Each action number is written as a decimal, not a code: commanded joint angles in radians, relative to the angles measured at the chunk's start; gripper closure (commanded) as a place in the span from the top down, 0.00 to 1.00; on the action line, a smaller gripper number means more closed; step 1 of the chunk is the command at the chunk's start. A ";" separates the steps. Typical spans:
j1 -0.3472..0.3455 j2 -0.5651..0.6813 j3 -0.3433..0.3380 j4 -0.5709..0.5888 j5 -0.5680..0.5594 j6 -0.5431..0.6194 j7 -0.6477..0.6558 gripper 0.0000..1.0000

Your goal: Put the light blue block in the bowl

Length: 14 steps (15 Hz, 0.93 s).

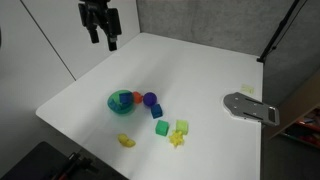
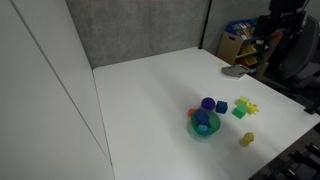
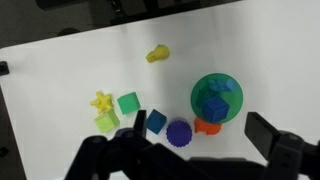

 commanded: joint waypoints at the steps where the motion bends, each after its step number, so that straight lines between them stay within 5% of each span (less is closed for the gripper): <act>1: -0.032 -0.152 0.017 -0.098 -0.002 0.059 -0.026 1.00; 8: -0.046 -0.288 0.018 -0.157 -0.014 0.182 -0.146 1.00; 14: -0.048 -0.285 0.024 -0.152 -0.004 0.194 -0.158 1.00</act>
